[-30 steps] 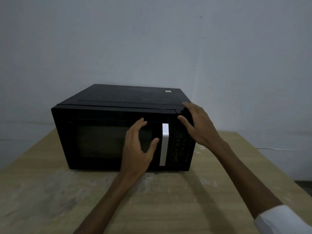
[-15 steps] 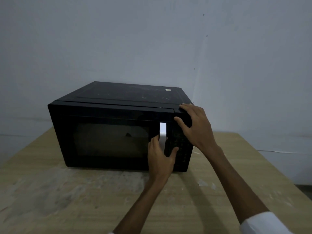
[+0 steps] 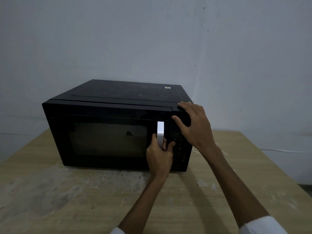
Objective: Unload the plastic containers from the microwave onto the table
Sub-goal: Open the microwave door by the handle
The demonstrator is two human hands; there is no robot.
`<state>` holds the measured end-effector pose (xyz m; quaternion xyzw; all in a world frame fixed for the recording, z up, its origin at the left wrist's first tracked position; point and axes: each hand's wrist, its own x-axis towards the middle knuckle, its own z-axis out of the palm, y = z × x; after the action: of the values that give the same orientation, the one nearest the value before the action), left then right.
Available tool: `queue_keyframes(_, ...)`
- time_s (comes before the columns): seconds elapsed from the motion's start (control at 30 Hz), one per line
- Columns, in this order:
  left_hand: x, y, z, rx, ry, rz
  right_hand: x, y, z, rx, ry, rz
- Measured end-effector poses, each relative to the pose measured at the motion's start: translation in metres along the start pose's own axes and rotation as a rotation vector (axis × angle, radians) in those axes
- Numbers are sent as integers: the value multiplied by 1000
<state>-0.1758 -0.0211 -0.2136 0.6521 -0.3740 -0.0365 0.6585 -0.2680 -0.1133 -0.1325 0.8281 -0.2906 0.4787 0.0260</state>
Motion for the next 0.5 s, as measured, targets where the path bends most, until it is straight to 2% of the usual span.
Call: queue_keyframes(0.5,6,2,1,-157,-45,-59,2,-1,-2,25,-18,28)
